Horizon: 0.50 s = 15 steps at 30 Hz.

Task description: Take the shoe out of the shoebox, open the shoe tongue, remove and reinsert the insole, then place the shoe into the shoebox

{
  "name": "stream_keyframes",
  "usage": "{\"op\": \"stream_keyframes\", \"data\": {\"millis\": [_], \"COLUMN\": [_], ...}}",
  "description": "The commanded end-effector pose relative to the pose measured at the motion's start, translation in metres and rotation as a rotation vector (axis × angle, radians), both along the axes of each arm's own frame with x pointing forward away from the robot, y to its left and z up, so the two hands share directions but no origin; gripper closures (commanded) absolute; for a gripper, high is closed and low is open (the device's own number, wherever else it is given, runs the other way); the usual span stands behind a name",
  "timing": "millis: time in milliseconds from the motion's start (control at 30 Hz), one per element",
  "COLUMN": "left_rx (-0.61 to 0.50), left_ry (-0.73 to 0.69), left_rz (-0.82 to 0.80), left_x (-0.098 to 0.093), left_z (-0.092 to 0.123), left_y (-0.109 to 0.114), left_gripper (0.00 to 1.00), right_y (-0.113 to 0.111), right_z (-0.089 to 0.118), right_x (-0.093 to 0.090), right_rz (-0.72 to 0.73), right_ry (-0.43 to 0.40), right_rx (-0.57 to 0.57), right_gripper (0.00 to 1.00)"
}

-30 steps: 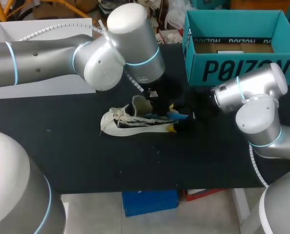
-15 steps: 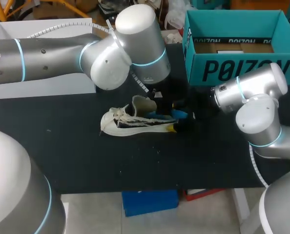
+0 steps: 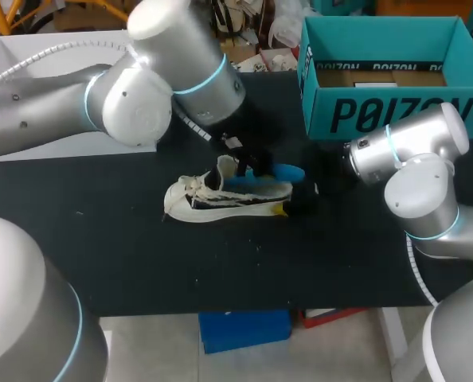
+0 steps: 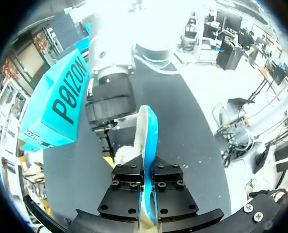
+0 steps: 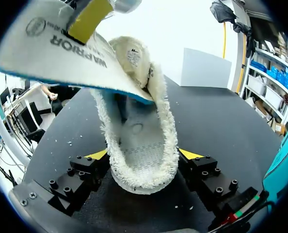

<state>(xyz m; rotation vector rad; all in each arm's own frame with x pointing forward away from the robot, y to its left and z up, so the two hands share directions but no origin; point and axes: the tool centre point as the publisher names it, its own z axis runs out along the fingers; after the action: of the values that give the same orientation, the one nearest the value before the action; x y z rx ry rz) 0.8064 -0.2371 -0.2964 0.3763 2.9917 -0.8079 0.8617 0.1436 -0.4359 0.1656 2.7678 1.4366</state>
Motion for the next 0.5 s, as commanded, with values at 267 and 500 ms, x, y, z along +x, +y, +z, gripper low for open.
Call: {"op": "stream_keyframes", "data": {"millis": [267,500], "left_rx": [-0.330,-0.598], "left_ry": [0.106,0.232], "left_rz": [0.014,-0.022], "left_x": [-0.010,-0.007], "left_z": [0.080,0.130], "left_y": [0.011,0.007], "left_gripper": [1.00,1.00], "right_y": [0.001,0.001], "right_z": [-0.002,-0.002], "right_x": [0.002,0.002], "right_rz": [-0.001,-0.001], "right_ry": [0.001,0.001], "right_rx": [-0.003,-0.003], "right_gripper": [1.00,1.00]}}
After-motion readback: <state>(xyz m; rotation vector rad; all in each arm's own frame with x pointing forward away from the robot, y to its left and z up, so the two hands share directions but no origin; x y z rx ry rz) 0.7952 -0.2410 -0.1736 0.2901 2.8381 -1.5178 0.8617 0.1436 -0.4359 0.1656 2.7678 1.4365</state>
